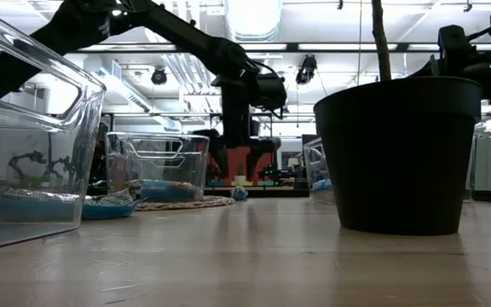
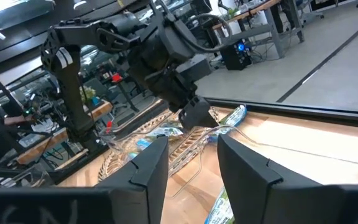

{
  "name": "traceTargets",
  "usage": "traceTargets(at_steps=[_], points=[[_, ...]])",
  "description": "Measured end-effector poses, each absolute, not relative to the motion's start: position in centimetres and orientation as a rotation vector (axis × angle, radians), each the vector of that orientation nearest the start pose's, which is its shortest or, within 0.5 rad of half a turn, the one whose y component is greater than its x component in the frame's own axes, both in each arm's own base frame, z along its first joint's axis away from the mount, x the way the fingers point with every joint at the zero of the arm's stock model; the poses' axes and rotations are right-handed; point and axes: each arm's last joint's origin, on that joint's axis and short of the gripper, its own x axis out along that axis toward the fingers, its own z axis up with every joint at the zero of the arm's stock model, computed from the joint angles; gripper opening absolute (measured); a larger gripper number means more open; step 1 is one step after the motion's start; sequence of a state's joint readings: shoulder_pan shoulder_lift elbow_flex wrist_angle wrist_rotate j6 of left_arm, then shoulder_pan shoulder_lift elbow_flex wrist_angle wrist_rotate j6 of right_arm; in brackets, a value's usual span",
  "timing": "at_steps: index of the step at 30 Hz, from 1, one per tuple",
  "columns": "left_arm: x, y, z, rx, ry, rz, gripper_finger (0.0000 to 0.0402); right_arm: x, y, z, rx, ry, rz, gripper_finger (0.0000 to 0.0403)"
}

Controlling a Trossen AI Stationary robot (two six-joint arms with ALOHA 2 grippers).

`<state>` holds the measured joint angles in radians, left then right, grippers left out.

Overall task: Pick and place Granola Bars by type
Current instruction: Put the top blue granola bar into the bottom left transparent bin

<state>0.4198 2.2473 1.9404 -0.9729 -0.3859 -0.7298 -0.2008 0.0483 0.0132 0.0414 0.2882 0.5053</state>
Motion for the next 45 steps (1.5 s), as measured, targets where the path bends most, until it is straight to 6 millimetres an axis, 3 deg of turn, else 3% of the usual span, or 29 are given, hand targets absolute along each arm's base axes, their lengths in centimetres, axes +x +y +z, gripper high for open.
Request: traceTargets(at_steps=[17, 28, 45], points=[[42.2, 19.3, 19.0, -0.589, 1.019, 1.083, 0.0248, 9.5, -2.8, 16.8, 0.496, -0.129, -0.477, 0.0134], [42.0, 19.1, 18.1, -0.733, 0.983, 1.125, 0.0248, 9.5, -2.8, 16.8, 0.495, -0.129, -0.477, 0.0123], [41.8, 19.2, 16.9, -0.711, 0.990, 1.104, 0.0246, 9.5, -2.8, 16.8, 0.495, -0.130, -0.477, 0.0131]])
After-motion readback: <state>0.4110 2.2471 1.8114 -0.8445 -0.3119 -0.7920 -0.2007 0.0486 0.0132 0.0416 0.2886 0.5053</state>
